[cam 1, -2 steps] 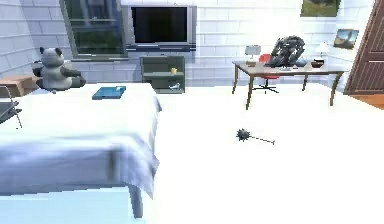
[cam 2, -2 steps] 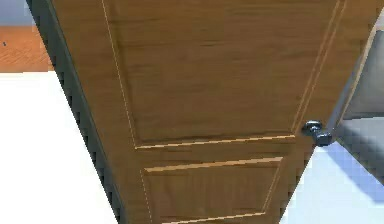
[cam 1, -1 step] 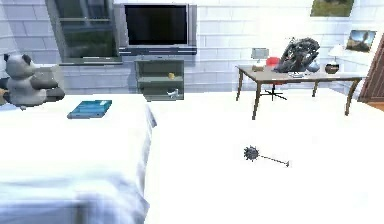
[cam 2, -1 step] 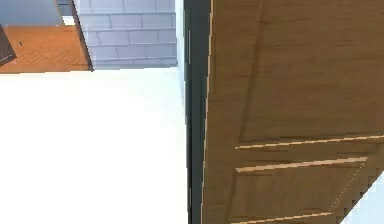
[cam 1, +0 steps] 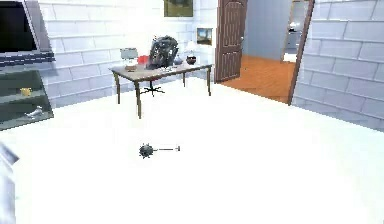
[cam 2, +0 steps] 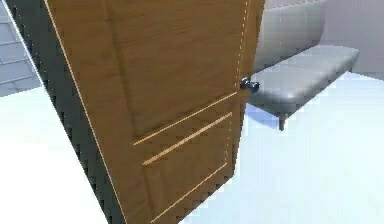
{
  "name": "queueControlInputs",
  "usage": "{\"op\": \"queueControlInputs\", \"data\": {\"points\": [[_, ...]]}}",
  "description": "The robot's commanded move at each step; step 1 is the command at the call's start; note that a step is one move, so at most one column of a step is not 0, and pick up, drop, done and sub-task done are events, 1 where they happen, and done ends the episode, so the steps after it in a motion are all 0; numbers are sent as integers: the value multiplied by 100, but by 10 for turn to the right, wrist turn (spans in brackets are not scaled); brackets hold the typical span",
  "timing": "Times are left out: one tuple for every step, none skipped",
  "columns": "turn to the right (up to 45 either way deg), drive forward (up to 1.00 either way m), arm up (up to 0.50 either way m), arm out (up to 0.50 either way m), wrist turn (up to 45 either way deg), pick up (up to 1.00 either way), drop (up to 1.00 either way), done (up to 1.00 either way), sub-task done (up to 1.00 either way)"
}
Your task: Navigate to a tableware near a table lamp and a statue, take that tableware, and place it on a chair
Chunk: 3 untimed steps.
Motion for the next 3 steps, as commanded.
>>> {"op": "queueControlInputs", "data": {"points": [[0,35,0,0,0,0,0,0,0],[90,0,0,0,0,0,0,0,0],[30,0,0,0,0,0,0,0,0]]}}
